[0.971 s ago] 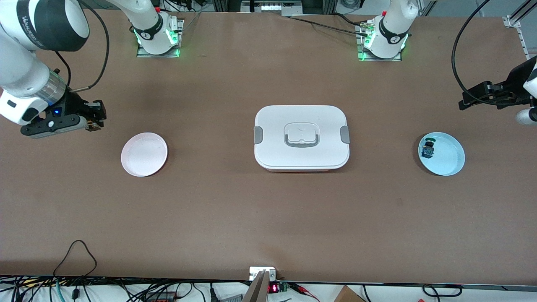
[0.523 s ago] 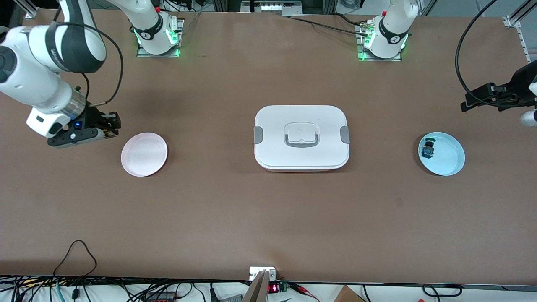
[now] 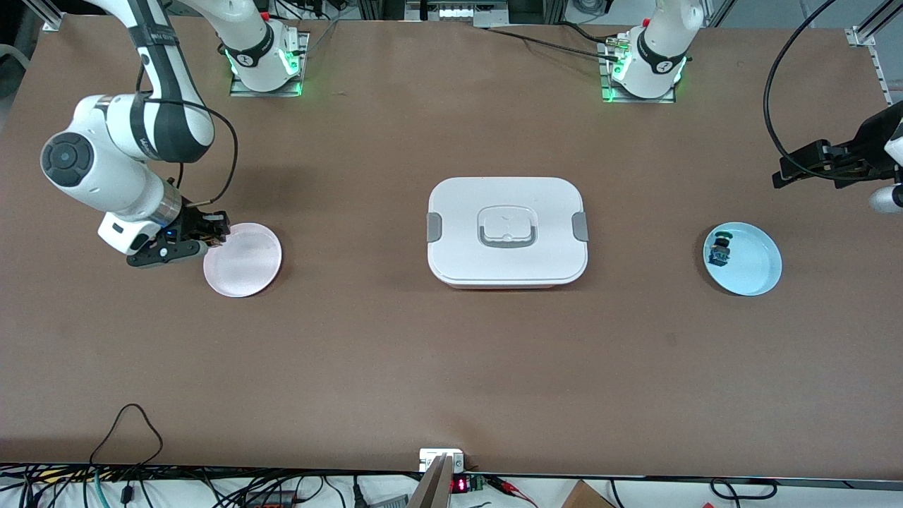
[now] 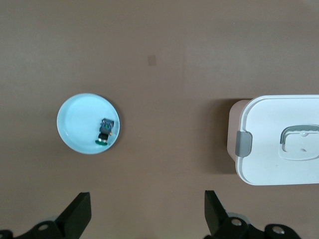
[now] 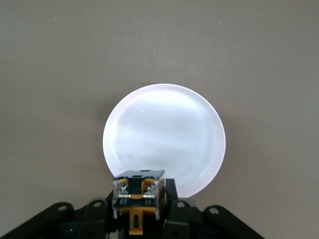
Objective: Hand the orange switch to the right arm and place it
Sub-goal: 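Lower the orange switch onto the white plate with the right gripper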
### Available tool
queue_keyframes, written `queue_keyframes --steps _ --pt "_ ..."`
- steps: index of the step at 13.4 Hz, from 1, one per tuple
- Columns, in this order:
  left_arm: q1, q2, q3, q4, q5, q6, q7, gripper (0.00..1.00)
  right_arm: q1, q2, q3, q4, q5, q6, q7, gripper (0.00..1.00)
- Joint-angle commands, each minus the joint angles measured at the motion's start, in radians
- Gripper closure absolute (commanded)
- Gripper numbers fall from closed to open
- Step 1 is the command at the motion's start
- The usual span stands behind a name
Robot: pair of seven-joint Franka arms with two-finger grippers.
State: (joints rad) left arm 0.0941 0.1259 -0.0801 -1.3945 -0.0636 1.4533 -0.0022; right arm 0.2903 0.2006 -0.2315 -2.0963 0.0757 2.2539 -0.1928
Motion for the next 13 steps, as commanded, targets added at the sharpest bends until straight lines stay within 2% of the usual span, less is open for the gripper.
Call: queue_keyframes --steps 1,5,9,13 --pt "0.016 -0.083 -0.018 -0.11 0.028 0.071 0.051 0.0 -0.002 0.025 0.004 -0.043 0.018 0.096 0.003 1.0" --pt "0.015 -0.15 -0.021 -0.205 0.028 0.075 -0.027 0.0 -0.002 0.065 0.006 -0.079 0.041 0.188 0.016 1.0" --pt "0.016 -0.149 -0.021 -0.204 0.028 0.081 -0.009 0.0 0.004 0.117 0.009 -0.076 0.133 0.214 0.012 1.0" --pt "0.015 -0.144 -0.023 -0.198 0.03 0.073 -0.009 0.0 0.018 0.166 0.012 -0.073 0.139 0.279 0.012 1.0"
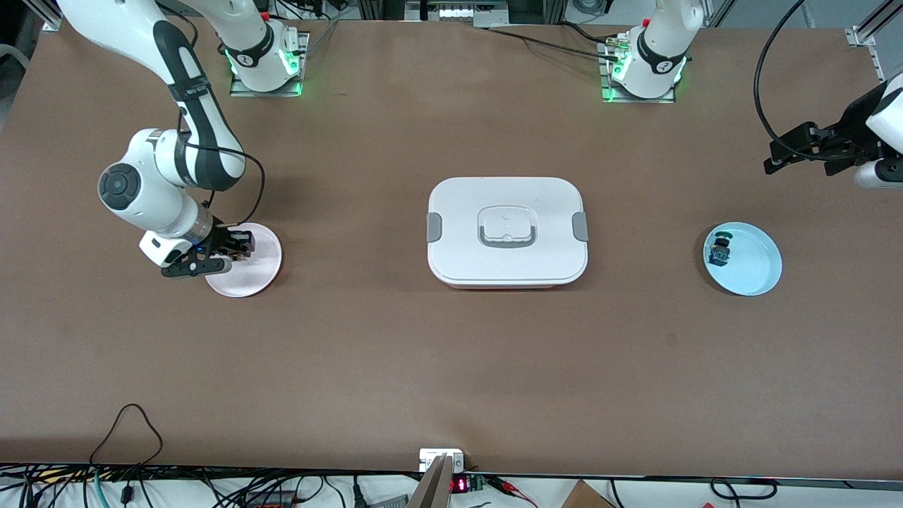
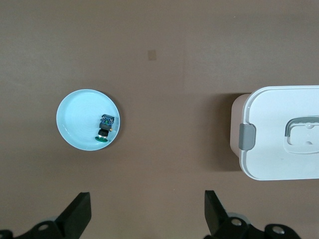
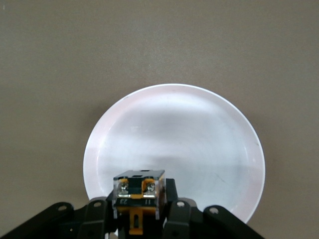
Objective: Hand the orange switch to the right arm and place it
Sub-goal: 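Lower the orange switch onto the white plate with the right gripper, then open the right gripper and lift it away from the plate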
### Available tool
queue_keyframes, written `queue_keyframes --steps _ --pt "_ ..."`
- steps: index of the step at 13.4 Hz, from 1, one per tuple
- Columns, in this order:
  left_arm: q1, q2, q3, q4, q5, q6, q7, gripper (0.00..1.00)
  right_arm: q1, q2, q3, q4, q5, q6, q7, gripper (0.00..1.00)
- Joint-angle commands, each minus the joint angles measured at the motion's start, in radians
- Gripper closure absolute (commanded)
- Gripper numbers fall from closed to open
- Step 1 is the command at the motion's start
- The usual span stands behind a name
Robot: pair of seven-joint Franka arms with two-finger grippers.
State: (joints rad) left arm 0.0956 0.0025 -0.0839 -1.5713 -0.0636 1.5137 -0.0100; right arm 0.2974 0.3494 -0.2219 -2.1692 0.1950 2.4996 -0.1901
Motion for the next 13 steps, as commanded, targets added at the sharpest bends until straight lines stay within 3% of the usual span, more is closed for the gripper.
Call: queue_keyframes --steps 1,5,7,13 --pt "0.013 -0.021 -0.019 -0.021 0.03 0.011 -0.001 0.0 0.011 0.029 0.003 0.0 0.02 0.048 0.011 1.0" --pt "0.024 -0.009 -0.014 -0.015 0.027 0.013 0.001 0.0 0.009 0.065 0.016 0.003 0.021 0.093 0.014 0.99" --pt "0.026 -0.006 -0.01 -0.009 0.03 0.017 0.001 0.0 0.011 0.078 0.019 0.005 0.062 0.096 0.014 0.9" --pt "0.027 0.005 -0.01 0.002 0.031 0.019 0.001 0.0 0.009 0.097 0.035 0.002 0.086 0.122 0.012 0.78"
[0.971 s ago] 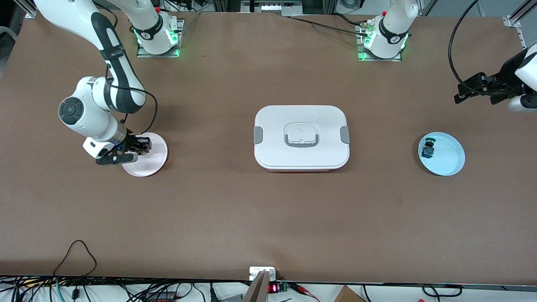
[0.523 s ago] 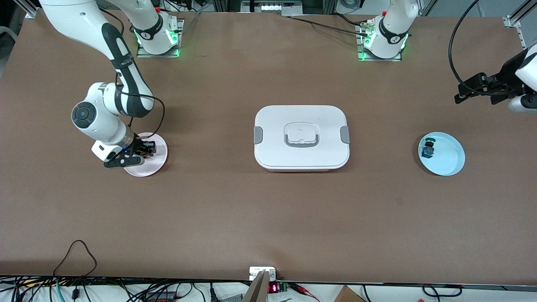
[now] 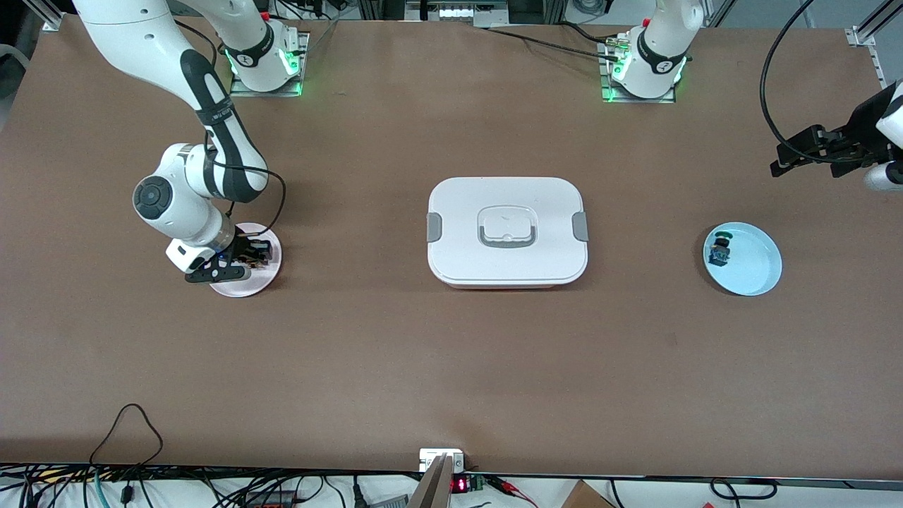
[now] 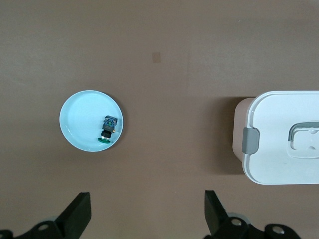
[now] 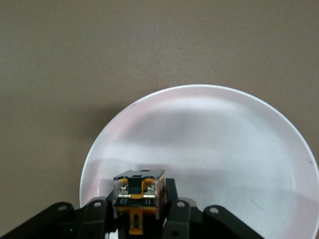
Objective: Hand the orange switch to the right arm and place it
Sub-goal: 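Open the right gripper and lift it away from the plate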
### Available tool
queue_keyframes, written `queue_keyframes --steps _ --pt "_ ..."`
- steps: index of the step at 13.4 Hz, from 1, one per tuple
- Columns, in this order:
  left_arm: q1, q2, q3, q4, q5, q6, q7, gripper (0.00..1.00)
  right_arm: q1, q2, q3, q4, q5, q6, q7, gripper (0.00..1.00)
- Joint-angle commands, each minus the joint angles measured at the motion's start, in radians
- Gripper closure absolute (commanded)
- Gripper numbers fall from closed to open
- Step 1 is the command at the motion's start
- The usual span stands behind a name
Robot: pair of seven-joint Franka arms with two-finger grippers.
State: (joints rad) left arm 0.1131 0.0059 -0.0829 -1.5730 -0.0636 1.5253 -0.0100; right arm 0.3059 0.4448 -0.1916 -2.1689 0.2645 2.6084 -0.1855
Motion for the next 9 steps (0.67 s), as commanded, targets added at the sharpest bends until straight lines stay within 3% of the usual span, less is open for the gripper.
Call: queue_keyframes --steps 1,9 --pt "0.008 0.002 -0.011 0.004 0.031 0.006 0.001 0.0 0.001 0.002 0.004 0.001 0.016 0.013 0.008 0.78" --pt "0.008 -0.001 -0.02 -0.001 0.031 0.024 0.001 0.0 -0.001 -0.001 0.004 -0.002 0.016 0.012 -0.008 0.46"
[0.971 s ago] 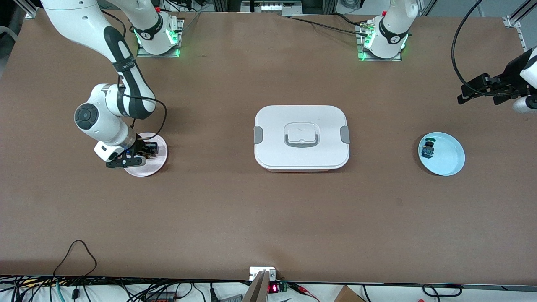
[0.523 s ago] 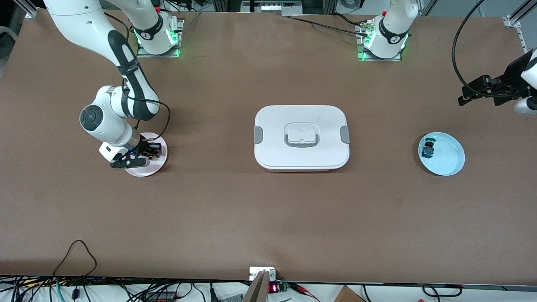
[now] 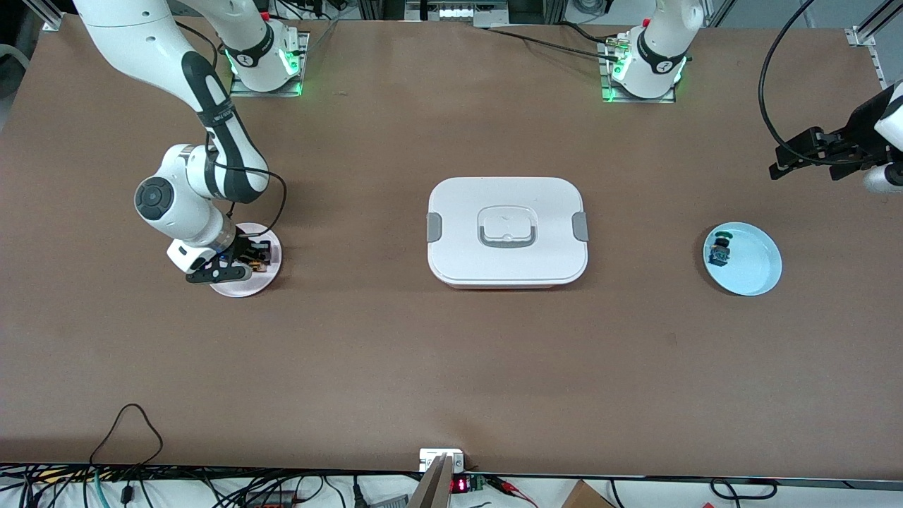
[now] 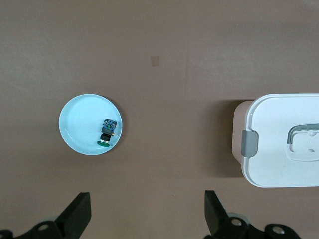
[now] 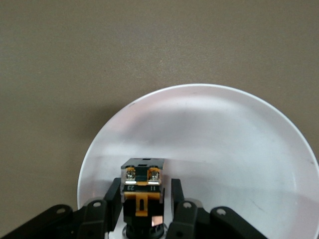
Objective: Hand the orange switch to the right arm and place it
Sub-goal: 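Open the right gripper and lift it away from the plate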
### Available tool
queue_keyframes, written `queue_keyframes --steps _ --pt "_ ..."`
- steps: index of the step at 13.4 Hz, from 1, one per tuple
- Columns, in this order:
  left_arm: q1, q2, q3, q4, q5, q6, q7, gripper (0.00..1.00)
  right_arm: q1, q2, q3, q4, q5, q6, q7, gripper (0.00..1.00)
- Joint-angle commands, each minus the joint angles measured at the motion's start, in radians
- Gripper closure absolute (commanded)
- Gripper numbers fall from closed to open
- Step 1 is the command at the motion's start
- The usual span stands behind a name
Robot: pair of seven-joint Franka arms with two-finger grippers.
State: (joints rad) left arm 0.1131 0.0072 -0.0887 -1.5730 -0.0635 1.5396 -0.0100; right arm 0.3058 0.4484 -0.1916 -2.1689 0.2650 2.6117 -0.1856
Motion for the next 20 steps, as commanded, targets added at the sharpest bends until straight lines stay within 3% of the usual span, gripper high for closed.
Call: queue_keyframes --steps 1,6,9,12,13,16,20 --pt "0.008 -0.003 -0.013 -0.002 0.031 0.008 0.001 0.0 -0.001 -0.008 0.004 -0.002 0.016 0.005 -0.008 0.43" --pt "0.014 -0.009 -0.014 -0.015 0.03 0.01 0.001 0.0 -0.001 -0.083 0.001 0.024 0.016 -0.094 -0.015 0.24" --pt "0.014 -0.021 -0.014 -0.033 0.028 0.013 0.001 0.0 0.001 -0.186 -0.003 0.052 0.011 -0.215 -0.006 0.23" --pt "0.014 -0.055 -0.014 -0.083 0.027 0.037 0.001 0.0 -0.002 -0.27 -0.029 0.124 -0.006 -0.382 -0.005 0.12" --pt "0.014 -0.074 -0.014 -0.114 0.027 0.056 0.001 0.0 -0.002 -0.304 -0.034 0.15 -0.026 -0.44 -0.005 0.0" --pt "0.014 -0.101 -0.014 -0.15 0.027 0.08 0.001 0.0 -0.002 -0.388 -0.034 0.268 -0.108 -0.637 0.014 0.0" --pt "0.014 -0.101 -0.014 -0.15 0.027 0.077 0.001 0.0 -0.008 -0.399 -0.043 0.451 -0.145 -0.872 0.029 0.0"
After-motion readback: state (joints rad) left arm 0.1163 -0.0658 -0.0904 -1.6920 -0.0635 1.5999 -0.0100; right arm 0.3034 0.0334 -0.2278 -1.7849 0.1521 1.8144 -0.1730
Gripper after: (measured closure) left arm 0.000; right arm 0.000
